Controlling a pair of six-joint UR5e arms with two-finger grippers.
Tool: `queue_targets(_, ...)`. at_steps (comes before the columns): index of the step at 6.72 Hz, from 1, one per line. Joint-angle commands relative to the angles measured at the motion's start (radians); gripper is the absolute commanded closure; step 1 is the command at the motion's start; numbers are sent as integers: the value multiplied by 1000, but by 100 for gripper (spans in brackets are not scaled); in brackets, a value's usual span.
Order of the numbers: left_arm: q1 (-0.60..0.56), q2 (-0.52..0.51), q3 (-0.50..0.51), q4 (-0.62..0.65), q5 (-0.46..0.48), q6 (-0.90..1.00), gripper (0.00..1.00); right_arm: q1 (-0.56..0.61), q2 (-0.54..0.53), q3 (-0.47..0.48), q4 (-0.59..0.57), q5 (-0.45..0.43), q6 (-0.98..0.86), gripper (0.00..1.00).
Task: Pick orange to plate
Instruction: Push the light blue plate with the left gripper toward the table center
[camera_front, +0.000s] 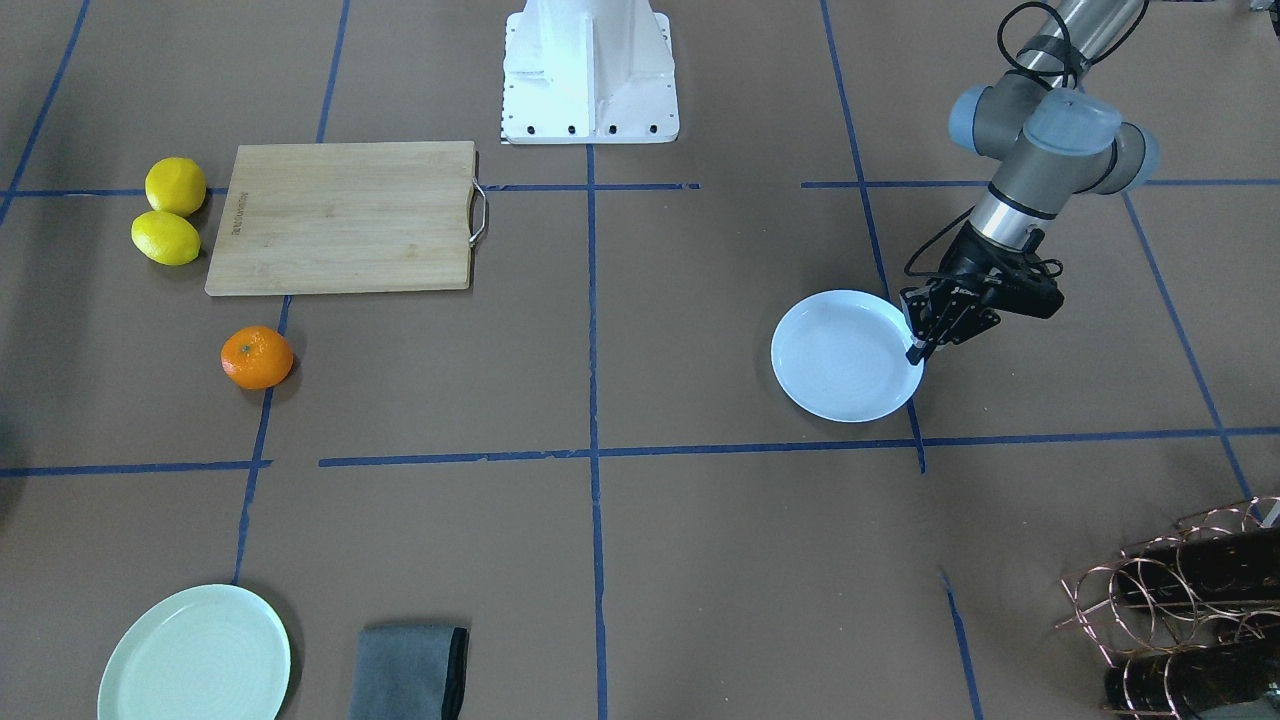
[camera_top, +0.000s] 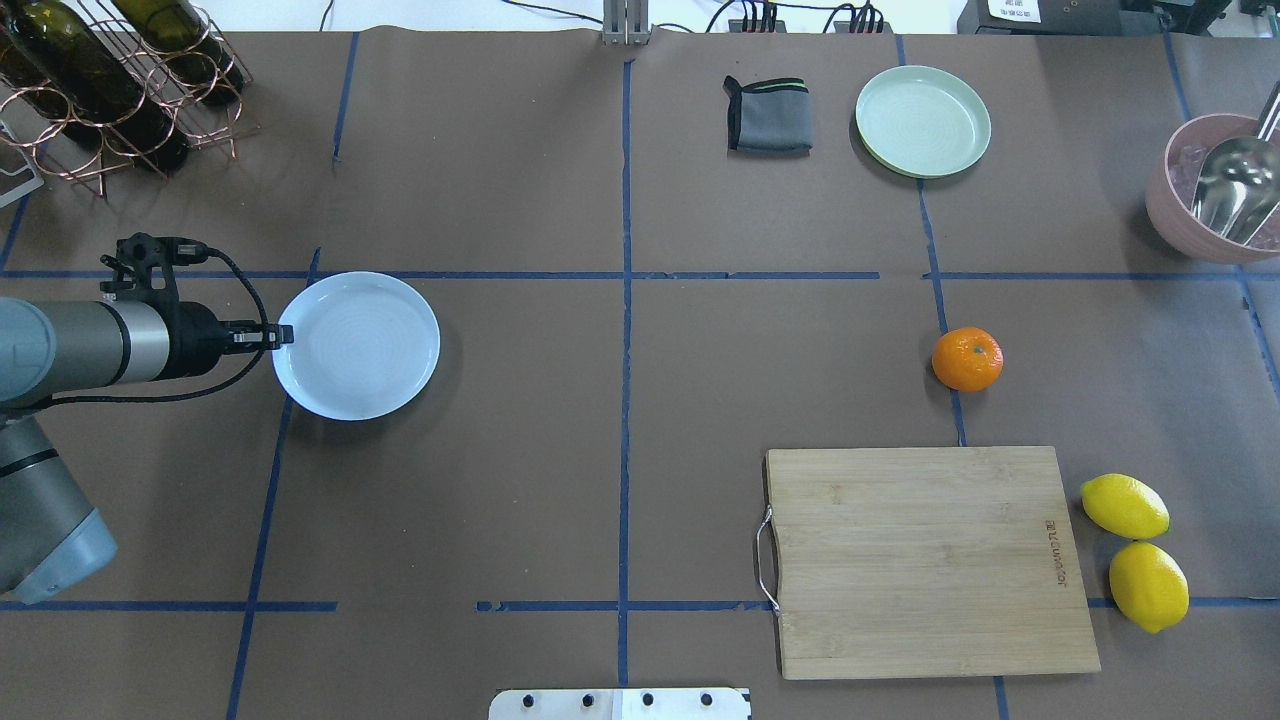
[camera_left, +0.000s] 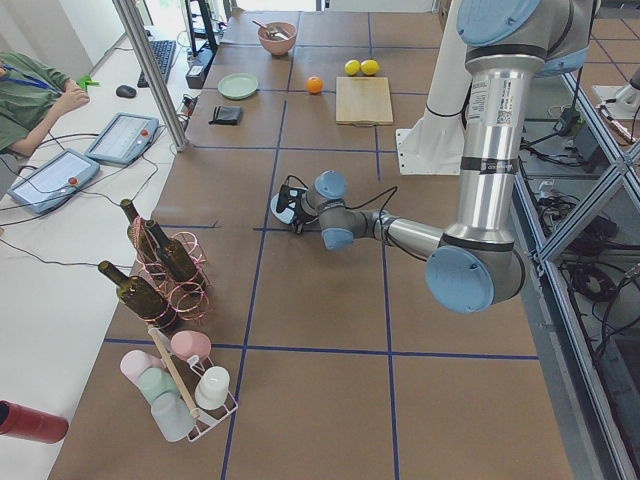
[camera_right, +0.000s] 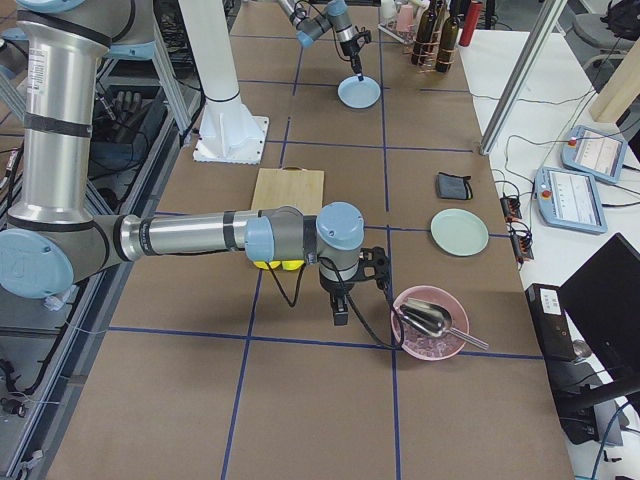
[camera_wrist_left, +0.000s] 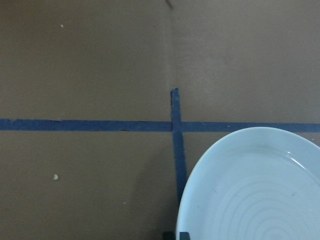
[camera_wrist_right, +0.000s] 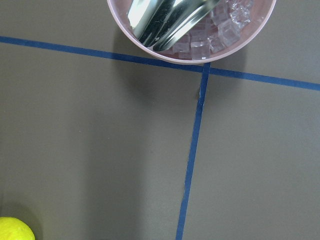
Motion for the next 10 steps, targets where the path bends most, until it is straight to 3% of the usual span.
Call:
queue_targets(1,1,-115,-27,117,-25,-11,100,0,3,-1,0,0,3,0)
queue_targets(3,37,-351,-7,356,-22,-123,100,0,11,5,0,-1,3,0)
queue_targets(4,115,-413,7,409,6,-170,100,0,15,11,2,0,3,0)
queue_targets(5,157,-476,60,411,58,-196,100,0,17,14,3,0,0,0)
queue_targets(6,224,-524,112,408,122,-201,100,0,9,16,76,-3,3,0)
queue_targets(8,251,-532,136,403,155,-201,100,0,6,17,103,0,4,0)
queue_targets(9,251,-532,134,403,155,-196,64,-2,8,17,116,-1,4,0)
queue_targets(10,251,-532,128,409,150,-175,1,-2,8,17,167,-3,3,0)
